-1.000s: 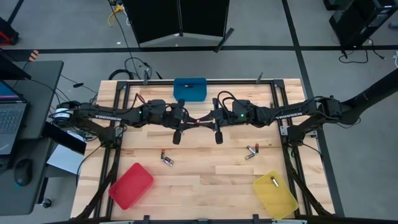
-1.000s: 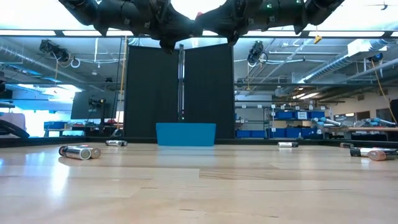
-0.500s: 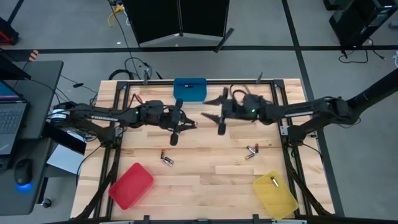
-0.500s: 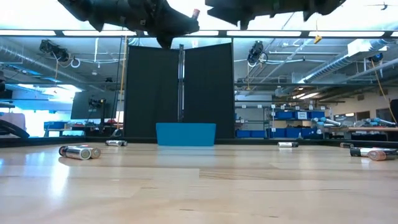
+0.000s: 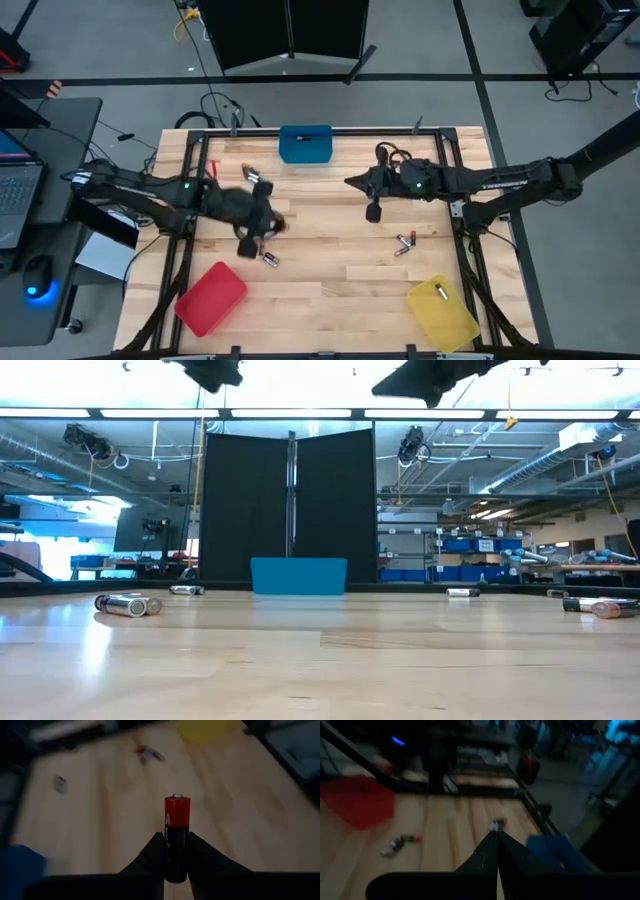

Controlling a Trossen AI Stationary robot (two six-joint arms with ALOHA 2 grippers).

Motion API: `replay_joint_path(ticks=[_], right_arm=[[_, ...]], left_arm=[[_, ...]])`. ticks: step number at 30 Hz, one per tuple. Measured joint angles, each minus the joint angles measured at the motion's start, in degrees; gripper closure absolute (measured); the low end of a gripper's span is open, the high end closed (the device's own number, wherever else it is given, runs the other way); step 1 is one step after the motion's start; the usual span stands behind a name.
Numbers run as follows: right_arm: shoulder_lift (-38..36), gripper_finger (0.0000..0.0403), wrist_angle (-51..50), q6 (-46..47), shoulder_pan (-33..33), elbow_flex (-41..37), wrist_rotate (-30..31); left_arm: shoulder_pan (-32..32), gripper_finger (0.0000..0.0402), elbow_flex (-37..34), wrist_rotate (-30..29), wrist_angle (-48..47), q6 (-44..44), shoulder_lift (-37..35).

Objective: Sort batteries
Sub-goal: Put the black-red battery into the red bin

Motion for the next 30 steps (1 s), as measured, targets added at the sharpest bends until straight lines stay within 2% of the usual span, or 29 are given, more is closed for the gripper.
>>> replay_joint_path(ticks=[4, 8, 16, 22, 30], right_arm=[[3.05, 0.0374, -1.65, 2.32, 0.48, -0.04, 0.67], [6.64, 0.0393, -1.36, 3.18, 0.97, -0.04, 0.73], [11.99, 0.0387, -1.28, 5.45, 1.41, -0.04, 1.98], [13.44, 0.0393, -1.68, 5.41, 1.41, -0.04, 1.98], [13.27, 0.0396, -3.32, 5.4, 1.4, -0.04, 1.96]], left_arm=[[-6.5, 0.0346, 2.07, -0.41, -10.07, -12.17, 1.11], [-12.62, 0.0346, 1.86, -0.42, -18.94, -28.53, 1.66], [-25.33, 0.0346, 1.52, -1.26, -30.23, -59.93, 1.67], [-31.28, 0.0346, -5.22, -0.17, -28.54, -74.31, 1.64], [-37.86, 0.0346, -17.79, 2.49, -10.13, -90.28, 1.64]])
